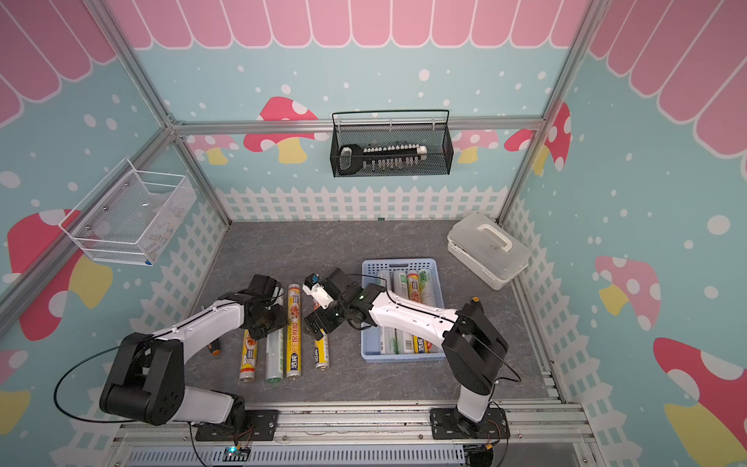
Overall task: Put the plastic wrap into the basket
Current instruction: Pick up the plastic wrap from the center of the board.
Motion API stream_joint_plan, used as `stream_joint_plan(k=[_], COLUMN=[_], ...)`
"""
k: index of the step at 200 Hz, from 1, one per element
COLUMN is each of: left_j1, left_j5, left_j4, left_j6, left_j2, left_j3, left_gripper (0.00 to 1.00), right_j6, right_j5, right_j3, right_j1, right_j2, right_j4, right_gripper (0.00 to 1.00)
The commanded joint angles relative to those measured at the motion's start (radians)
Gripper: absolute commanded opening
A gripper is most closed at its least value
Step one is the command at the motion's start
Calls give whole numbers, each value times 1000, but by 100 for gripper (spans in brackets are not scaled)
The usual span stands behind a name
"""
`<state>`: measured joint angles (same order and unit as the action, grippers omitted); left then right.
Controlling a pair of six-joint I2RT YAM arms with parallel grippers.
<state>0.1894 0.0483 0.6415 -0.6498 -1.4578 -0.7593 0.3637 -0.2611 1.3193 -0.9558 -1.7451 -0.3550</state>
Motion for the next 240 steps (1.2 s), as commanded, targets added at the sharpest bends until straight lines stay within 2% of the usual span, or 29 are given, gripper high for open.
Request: stream_joint_plan(k=[1, 66, 103, 140, 193, 236, 240], left_j1=[21, 33, 44, 78, 142, 215, 248], left_j5=[-2, 23, 39, 64, 123, 157, 162], left_j4=[1, 3, 17, 73, 154, 173, 170], left_j6=[7, 12, 15, 19, 10, -58, -65], left_j2=[-43, -87, -68, -19, 101, 231, 237], left_j3=[-30, -41, -60, -103, -175, -251, -264], left_gripper=[63, 63, 48, 43, 27, 19, 19], right_j6=[-2, 7, 1, -1, 1, 16, 19], right_j5=[34, 109, 147, 179, 235, 362, 377], right_j3=[7, -18, -33, -61, -115, -198, -208], right_j1=[-1, 1, 0, 1, 5, 13, 14], right_j2=[13, 36, 77, 112, 175, 282, 294], right_j4=[-32, -30, -29, -19, 0, 25, 28], right_gripper=[99, 100, 100, 100, 100, 100, 99])
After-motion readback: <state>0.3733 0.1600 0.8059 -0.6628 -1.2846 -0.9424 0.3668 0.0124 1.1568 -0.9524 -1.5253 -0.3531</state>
